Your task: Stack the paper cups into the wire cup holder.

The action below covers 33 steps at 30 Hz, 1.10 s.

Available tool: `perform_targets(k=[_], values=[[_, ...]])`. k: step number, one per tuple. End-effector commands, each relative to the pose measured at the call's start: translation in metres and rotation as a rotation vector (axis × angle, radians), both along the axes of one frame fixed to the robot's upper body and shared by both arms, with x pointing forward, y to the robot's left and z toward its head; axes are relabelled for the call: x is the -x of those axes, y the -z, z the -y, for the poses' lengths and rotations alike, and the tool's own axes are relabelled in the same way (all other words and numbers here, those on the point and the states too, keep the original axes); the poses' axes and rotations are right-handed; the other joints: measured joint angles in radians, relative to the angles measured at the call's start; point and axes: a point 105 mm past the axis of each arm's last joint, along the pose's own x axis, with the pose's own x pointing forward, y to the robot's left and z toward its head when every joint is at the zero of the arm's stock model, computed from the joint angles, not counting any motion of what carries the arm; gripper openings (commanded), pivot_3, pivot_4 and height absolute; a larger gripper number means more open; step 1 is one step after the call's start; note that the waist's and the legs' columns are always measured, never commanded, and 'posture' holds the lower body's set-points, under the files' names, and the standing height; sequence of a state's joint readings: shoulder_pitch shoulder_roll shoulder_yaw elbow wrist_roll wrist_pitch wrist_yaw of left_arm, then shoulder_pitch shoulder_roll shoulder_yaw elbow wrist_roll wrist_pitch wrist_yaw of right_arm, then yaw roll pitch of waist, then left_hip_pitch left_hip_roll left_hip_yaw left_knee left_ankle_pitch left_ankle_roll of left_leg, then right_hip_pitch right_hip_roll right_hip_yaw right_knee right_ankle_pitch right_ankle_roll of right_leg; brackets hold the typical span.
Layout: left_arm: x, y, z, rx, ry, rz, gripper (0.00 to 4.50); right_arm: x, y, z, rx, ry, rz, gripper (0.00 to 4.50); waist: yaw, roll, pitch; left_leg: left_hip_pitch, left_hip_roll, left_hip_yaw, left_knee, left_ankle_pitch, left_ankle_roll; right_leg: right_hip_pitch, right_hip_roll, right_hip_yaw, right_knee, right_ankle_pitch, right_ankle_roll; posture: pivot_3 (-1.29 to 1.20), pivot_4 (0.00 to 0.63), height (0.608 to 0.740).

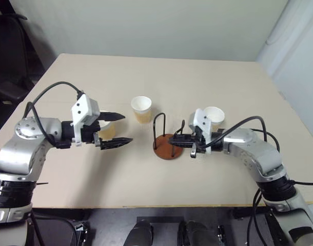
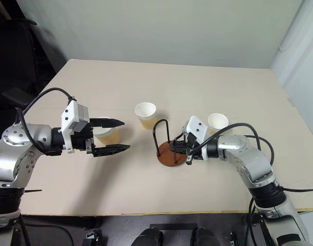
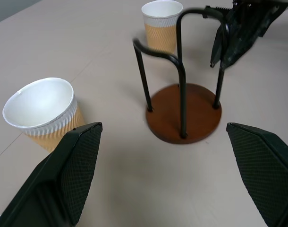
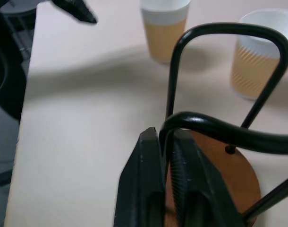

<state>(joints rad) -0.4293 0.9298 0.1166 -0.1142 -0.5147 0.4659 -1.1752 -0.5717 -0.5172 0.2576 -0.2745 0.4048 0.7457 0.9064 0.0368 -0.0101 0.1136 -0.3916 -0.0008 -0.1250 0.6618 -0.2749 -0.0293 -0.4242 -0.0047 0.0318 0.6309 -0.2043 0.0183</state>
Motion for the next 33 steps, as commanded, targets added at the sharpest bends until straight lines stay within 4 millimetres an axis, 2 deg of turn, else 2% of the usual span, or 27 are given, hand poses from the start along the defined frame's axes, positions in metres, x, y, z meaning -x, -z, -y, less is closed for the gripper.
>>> perform_targets(k=[1,9,10,14,18,23,26,29,31,33], values=[[0.003,-0.011,0.003,-0.005,0.014,0.042,4.5,0.002,-0.005,0.001,0.008,-0.03,0.039,1.41,0.0,0.0,0.0,0.0,0.0,0.0,0.0,0.0,0.0,0.0,0.0,0.0,0.0,0.0,0.0,0.0,0.15,0.74],[0.007,-0.01,0.005,-0.007,0.041,0.03,4.5,0.002,0.0,0.005,0.043,-0.041,0.058,4.31,0.0,0.0,0.0,0.0,0.0,0.0,0.0,0.0,0.0,0.0,0.0,0.0,0.0,0.0,0.0,0.0,0.15,0.74],[0.007,-0.01,0.005,-0.008,0.045,0.029,4.5,0.002,0.0,0.005,0.047,-0.04,0.064,4.46,0.0,0.0,0.0,0.0,0.0,0.0,0.0,0.0,0.0,0.0,0.0,0.0,0.0,0.0,0.0,0.0,0.15,0.74],[0.006,-0.01,0.006,-0.012,0.056,0.028,4.5,0.005,-0.003,0.012,0.065,-0.062,0.059,4.46,0.0,0.0,0.0,0.0,0.0,0.0,0.0,0.0,0.0,0.0,0.0,0.0,0.0,0.0,0.0,0.0,0.15,0.74],[0.005,-0.01,0.008,-0.016,0.066,0.027,4.5,0.007,0.0,0.03,0.127,-0.067,0.051,4.46,0.001,0.0,0.0,0.0,0.0,0.0,0.0,0.0,0.0,0.0,0.0,0.0,0.0,0.0,0.0,0.0,0.15,0.74],[0.003,-0.012,0.011,-0.008,0.079,0.047,4.5,-0.006,0.0,0.057,0.223,0.0,0.095,4.46,0.0,0.0,0.0,0.0,0.0,0.0,0.0,0.0,0.0,0.0,0.0,0.0,0.001,0.0,0.0,0.0,0.15,0.74],[0.005,-0.012,0.013,0.007,0.098,0.044,4.5,-0.025,-0.018,0.084,0.265,0.101,0.169,4.46,0.0,0.0,0.0,0.0,0.0,0.0,0.0,0.0,0.001,0.0,0.0,0.0,0.001,0.0,0.0,0.0,0.15,0.74],[0.001,-0.018,0.014,0.033,0.102,0.034,4.5,-0.037,-0.05,0.112,0.279,0.173,0.241,4.46,0.001,0.0,0.0,0.0,0.0,0.0,0.001,0.001,0.001,0.0,-0.001,0.0,0.002,0.0,0.0,0.0,0.15,0.74],[-0.003,-0.02,0.015,0.035,0.105,0.036,4.5,-0.04,-0.067,0.122,0.296,0.191,0.296,4.46,0.005,0.0,0.0,-0.001,0.0,0.0,0.001,0.001,0.002,-0.001,-0.001,0.0,0.003,0.0,0.0,0.0,0.15,0.74],[-0.006,-0.021,0.017,0.033,0.106,0.036,4.5,-0.045,-0.074,0.129,0.318,0.208,0.332,4.46,0.004,0.0,0.0,0.0,0.0,0.0,0.0,0.001,0.002,-0.001,-0.001,0.0,0.003,0.0,-0.001,0.0,0.15,0.74]])
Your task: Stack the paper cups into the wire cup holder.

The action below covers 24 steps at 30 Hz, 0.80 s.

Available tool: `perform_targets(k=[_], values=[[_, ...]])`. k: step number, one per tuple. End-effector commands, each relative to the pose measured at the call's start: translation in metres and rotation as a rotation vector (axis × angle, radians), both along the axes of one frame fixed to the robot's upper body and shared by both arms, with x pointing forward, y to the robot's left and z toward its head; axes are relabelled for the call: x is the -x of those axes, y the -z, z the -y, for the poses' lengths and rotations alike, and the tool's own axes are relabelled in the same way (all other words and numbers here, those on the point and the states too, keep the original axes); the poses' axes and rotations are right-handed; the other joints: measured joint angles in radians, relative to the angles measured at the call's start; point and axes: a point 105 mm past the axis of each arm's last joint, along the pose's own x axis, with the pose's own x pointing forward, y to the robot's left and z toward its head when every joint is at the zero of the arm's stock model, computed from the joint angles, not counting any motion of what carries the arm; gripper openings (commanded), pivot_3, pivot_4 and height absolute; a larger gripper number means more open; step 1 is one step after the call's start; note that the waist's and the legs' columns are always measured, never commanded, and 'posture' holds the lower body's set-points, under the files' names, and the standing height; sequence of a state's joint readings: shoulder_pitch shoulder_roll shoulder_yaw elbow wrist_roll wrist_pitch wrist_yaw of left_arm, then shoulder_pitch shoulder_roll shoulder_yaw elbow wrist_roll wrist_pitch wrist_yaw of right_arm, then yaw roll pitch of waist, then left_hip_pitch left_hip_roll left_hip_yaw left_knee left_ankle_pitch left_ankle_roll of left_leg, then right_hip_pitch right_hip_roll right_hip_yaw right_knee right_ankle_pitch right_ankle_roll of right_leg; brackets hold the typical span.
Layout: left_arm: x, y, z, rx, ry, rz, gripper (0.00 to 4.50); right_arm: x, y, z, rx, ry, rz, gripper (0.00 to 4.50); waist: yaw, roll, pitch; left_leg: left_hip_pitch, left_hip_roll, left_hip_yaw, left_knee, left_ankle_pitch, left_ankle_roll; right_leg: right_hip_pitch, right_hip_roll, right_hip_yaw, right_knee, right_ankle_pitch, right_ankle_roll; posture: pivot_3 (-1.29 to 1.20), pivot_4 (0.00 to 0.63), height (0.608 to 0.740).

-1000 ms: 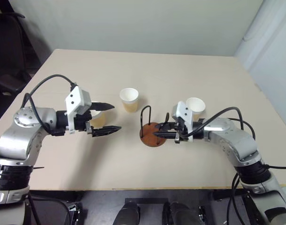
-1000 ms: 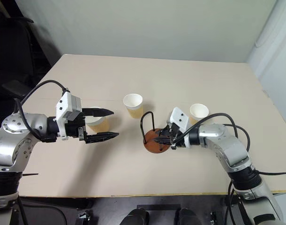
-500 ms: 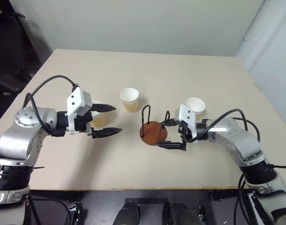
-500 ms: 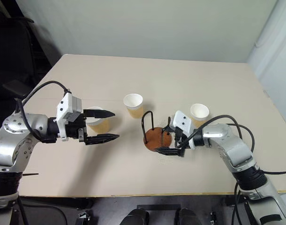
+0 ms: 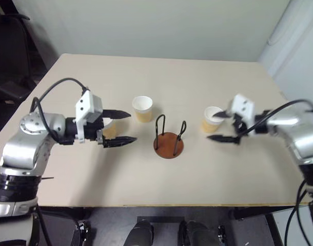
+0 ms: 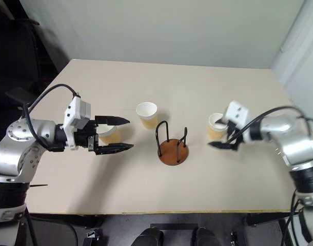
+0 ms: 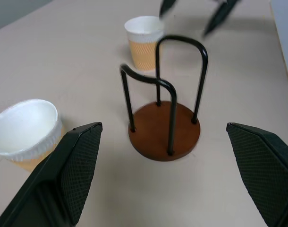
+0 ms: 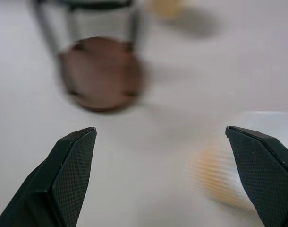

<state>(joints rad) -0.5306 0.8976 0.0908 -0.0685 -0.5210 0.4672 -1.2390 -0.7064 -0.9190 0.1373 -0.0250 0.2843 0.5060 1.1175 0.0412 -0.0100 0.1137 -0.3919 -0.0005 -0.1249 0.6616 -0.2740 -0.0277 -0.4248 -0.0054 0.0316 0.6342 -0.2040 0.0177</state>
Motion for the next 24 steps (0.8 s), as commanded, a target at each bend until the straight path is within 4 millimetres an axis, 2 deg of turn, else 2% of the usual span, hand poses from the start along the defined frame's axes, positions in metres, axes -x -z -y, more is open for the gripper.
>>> perform_targets(k=[1,5,11,14,24], values=[[-0.003,-0.006,0.005,0.0,0.022,0.018,4.5,-0.005,-0.023,0.01,0.02,0.006,0.096,4.46,-0.001,0.0,0.0,0.001,0.0,0.0,0.0,0.0,0.0,0.0,0.0,0.0,0.0,0.0,0.0,0.0,0.15,0.74],[-0.004,-0.006,0.006,0.0,0.032,0.018,4.5,-0.012,-0.023,0.016,0.059,0.018,0.122,4.46,-0.003,0.0,0.0,0.001,0.0,0.0,0.0,-0.001,0.001,0.0,0.0,0.0,0.0,0.0,0.0,0.0,0.15,0.74],[-0.005,-0.004,0.005,0.002,0.026,0.024,4.5,-0.016,0.005,0.024,0.26,-0.022,0.133,4.46,-0.003,0.0,0.0,0.0,0.0,0.0,0.0,-0.001,0.001,0.0,0.0,0.0,-0.001,0.0,0.0,0.0,0.15,0.74],[-0.006,-0.004,0.003,0.001,0.013,0.036,4.5,-0.018,0.012,0.022,0.327,-0.055,0.154,4.46,-0.004,0.0,0.0,0.0,0.0,0.0,0.001,-0.002,0.004,0.0,0.0,0.0,-0.001,0.0,0.0,0.0,0.15,0.74],[-0.005,0.001,-0.001,-0.001,-0.009,0.039,4.5,-0.027,0.019,0.016,0.382,-0.102,0.177,4.46,-0.004,0.0,0.0,0.0,0.001,0.0,0.0,-0.002,0.005,0.0,0.0,0.0,0.0,0.0,0.0,0.0,0.15,0.74]])
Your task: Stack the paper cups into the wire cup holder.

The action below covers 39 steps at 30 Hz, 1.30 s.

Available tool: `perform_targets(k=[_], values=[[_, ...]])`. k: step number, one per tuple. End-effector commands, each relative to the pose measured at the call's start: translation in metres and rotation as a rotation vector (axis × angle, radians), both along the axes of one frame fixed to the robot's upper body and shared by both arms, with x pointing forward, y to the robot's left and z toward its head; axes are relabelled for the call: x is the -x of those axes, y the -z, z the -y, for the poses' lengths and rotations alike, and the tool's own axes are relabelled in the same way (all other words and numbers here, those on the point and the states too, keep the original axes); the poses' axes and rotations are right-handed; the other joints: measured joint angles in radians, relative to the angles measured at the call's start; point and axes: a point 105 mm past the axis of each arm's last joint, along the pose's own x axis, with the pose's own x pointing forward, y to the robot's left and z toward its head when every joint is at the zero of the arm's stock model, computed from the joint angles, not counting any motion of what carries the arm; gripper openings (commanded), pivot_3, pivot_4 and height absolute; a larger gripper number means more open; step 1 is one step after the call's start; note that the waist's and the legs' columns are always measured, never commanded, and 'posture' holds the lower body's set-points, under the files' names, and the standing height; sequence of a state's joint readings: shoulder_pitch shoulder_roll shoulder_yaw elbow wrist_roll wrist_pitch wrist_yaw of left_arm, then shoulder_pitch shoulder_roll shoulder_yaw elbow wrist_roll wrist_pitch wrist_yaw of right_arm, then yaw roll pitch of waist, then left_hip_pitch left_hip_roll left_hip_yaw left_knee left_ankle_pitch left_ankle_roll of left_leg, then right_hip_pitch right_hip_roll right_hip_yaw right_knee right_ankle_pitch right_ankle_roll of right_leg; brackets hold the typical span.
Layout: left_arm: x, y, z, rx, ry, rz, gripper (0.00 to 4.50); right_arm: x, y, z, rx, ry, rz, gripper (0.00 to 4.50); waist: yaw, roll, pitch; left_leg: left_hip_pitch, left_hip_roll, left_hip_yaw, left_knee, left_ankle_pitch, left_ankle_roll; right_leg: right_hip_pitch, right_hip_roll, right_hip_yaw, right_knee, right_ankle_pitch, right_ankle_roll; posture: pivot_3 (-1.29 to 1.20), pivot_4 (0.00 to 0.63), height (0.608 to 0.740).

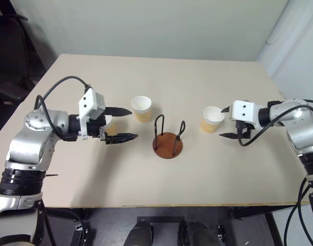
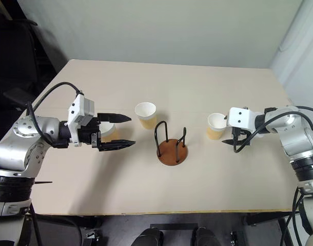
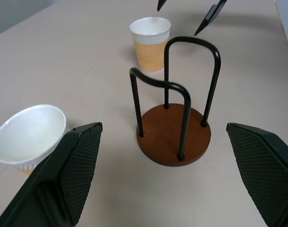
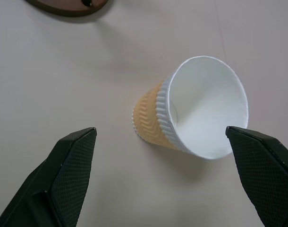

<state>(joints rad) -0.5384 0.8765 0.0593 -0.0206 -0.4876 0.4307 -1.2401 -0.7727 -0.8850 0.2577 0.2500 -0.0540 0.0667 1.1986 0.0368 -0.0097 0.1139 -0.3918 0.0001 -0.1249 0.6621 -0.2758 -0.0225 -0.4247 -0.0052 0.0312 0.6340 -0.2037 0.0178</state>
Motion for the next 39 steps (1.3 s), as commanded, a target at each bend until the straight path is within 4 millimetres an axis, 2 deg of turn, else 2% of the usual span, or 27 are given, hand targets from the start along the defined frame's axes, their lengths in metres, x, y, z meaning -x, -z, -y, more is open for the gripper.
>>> perform_targets(k=[1,7,22,26,34,35,39], values=[[0.002,-0.009,-0.001,0.007,-0.001,0.05,4.5,-0.005,-0.011,-0.002,0.029,-0.018,0.05,4.46,0.0,0.0,0.0,0.0,0.0,0.0,0.0,0.0,0.0,0.0,0.0,0.0,0.0,0.0,0.0,0.0,0.15,0.74],[0.003,-0.008,0.0,0.006,0.001,0.048,4.5,-0.014,-0.008,-0.001,0.068,-0.024,0.054,4.46,0.0,0.0,0.0,0.0,0.0,0.0,0.0,0.0,0.0,0.0,0.0,0.0,0.0,0.0,0.0,0.0,0.15,0.74],[0.002,-0.012,0.002,0.008,-0.006,0.061,4.5,-0.021,0.003,-0.008,0.152,-0.079,0.043,4.46,0.0,0.0,0.0,0.0,0.0,0.0,0.0,0.0,-0.001,0.0,0.0,-0.001,0.001,0.0,-0.001,0.0,0.15,0.74],[0.002,-0.012,0.004,0.01,0.0,0.06,4.5,-0.024,0.003,-0.014,0.162,-0.092,0.046,3.22,0.0,0.0,0.0,0.0,0.0,0.0,0.0,0.0,0.0,0.0,0.0,-0.001,0.001,0.0,-0.001,0.0,0.15,0.74],[0.012,-0.01,0.005,-0.029,0.101,0.026,4.5,-0.022,-0.006,-0.011,0.18,-0.106,0.015,0.29,0.001,0.0,0.0,0.0,0.0,0.0,0.0,0.001,-0.002,0.0,0.0,-0.001,0.0,0.0,-0.001,0.0,0.15,0.74],[0.013,-0.011,0.005,-0.032,0.12,0.006,4.5,-0.021,-0.008,-0.01,0.18,-0.108,0.008,0.06,0.001,0.001,0.0,0.0,0.0,0.0,0.0,0.001,-0.002,0.0,0.0,-0.001,0.0,0.0,-0.001,0.0,0.15,0.74],[0.015,-0.019,0.0,-0.024,0.184,-0.046,4.5,-0.016,-0.014,-0.01,0.17,-0.123,-0.021,0.06,0.003,0.001,0.0,0.0,0.0,0.0,-0.001,0.001,-0.002,-0.001,0.0,-0.001,0.0,0.0,-0.002,0.0,0.15,0.74]])
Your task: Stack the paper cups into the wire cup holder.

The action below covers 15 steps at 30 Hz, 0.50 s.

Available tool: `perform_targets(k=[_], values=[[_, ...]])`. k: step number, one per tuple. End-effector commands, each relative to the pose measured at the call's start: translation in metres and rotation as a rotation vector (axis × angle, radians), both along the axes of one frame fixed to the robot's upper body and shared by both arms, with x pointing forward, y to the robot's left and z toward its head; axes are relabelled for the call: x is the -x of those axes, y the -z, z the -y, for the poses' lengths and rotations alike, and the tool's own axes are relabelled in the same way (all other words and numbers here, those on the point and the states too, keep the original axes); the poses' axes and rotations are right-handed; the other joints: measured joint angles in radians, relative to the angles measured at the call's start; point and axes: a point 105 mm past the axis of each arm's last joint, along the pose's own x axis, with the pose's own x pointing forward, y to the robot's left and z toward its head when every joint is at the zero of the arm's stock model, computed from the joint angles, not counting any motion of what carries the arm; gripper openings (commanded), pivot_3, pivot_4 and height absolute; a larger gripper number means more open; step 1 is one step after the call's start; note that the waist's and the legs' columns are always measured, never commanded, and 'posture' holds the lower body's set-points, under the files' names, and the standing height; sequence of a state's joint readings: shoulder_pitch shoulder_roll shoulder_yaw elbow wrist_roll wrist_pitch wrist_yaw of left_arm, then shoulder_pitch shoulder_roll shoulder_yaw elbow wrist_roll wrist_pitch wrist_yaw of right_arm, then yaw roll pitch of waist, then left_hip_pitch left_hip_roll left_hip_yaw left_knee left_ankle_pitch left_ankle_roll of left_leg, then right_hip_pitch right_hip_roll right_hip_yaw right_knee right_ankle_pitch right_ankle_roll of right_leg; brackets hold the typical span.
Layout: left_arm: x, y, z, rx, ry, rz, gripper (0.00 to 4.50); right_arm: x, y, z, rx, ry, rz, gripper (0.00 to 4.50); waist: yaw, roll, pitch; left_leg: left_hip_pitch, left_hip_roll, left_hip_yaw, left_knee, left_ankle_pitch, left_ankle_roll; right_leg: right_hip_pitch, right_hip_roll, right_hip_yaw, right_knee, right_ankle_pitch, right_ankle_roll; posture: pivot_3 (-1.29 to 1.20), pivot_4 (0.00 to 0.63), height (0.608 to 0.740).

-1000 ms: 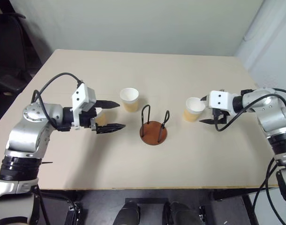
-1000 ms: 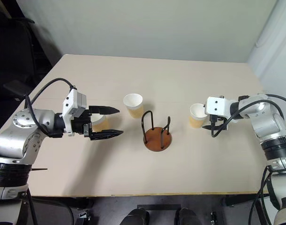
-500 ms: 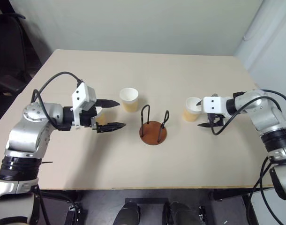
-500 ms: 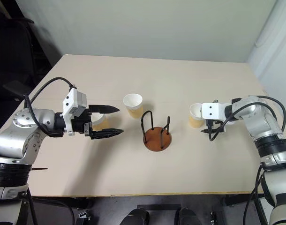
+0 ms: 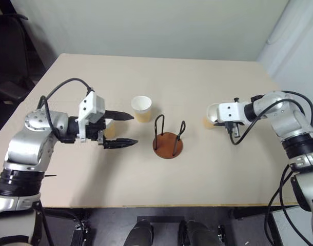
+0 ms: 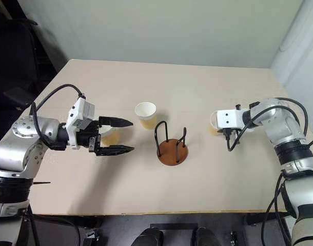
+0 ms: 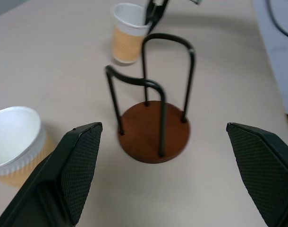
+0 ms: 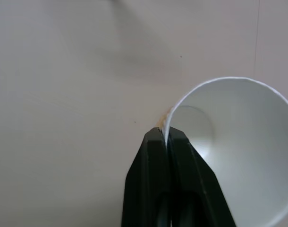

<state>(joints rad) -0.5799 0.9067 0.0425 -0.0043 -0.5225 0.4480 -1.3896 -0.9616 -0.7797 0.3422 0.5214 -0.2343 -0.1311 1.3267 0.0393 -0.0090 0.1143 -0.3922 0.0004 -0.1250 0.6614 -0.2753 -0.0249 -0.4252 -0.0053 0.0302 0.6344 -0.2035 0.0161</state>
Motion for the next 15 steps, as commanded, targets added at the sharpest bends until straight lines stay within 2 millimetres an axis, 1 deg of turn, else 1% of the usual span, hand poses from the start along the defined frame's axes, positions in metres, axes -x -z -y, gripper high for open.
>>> perform_targets(k=[1,4,8,13,15], values=[[0.001,-0.014,-0.005,-0.009,0.044,0.006,4.5,0.005,-0.022,0.0,-0.029,-0.015,0.014,0.06,0.0,0.0,0.0,0.0,0.0,0.0,0.0,0.0,0.0,0.0,0.0,0.0,0.0,0.0,0.0,0.0,0.15,0.74],[-0.003,-0.019,-0.008,-0.017,0.054,0.005,4.5,0.012,-0.029,-0.002,-0.049,-0.027,-0.006,0.06,-0.001,0.001,0.0,0.0,0.0,0.0,0.0,0.0,0.0,0.0,0.0,0.0,0.0,0.0,0.0,0.0,0.15,0.74],[-0.006,-0.024,-0.012,-0.028,0.061,0.018,4.5,0.021,-0.048,-0.005,-0.098,-0.027,-0.016,0.06,-0.002,0.001,0.001,0.0,0.0,0.0,0.0,0.001,-0.002,0.0,0.0,0.0,-0.001,0.0,0.0,0.0,0.15,0.74],[-0.009,-0.025,-0.017,-0.037,0.061,0.026,4.5,0.028,-0.09,-0.012,-0.196,-0.007,0.036,0.06,-0.003,0.002,0.001,-0.001,0.0,0.0,0.0,0.001,-0.001,0.0,0.0,0.0,-0.003,0.0,0.0,0.0,0.15,0.74],[-0.009,-0.026,-0.019,-0.037,0.062,0.03,4.5,0.033,-0.104,-0.016,-0.233,-0.009,0.049,0.06,-0.004,0.002,0.001,-0.002,0.0,0.0,-0.001,0.001,-0.001,-0.001,0.0,0.0,-0.004,0.0,0.0,0.0,0.15,0.74]])
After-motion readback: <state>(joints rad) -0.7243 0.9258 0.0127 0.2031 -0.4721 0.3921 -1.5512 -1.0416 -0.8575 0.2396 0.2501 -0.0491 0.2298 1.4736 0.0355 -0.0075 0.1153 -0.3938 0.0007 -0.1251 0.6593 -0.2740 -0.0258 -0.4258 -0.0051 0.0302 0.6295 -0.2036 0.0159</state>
